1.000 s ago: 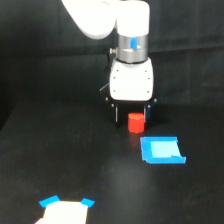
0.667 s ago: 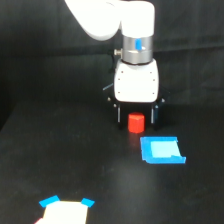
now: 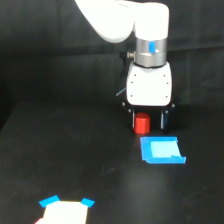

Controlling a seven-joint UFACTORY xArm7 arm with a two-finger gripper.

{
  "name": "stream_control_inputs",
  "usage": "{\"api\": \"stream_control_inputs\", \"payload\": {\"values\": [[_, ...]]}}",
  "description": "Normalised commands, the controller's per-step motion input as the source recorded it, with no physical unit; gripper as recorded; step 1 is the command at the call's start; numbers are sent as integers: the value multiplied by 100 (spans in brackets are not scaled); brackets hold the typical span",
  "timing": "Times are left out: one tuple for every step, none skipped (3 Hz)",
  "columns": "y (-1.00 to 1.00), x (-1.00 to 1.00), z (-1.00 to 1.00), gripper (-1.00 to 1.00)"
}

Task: Pick up the red object from the table

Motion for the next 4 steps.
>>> {"api": "stream_control_inputs", "payload": {"values": [[76, 22, -36, 100], [-100, 100, -12, 100], [-100, 100, 7, 100], [-36, -71, -65, -100]]}}
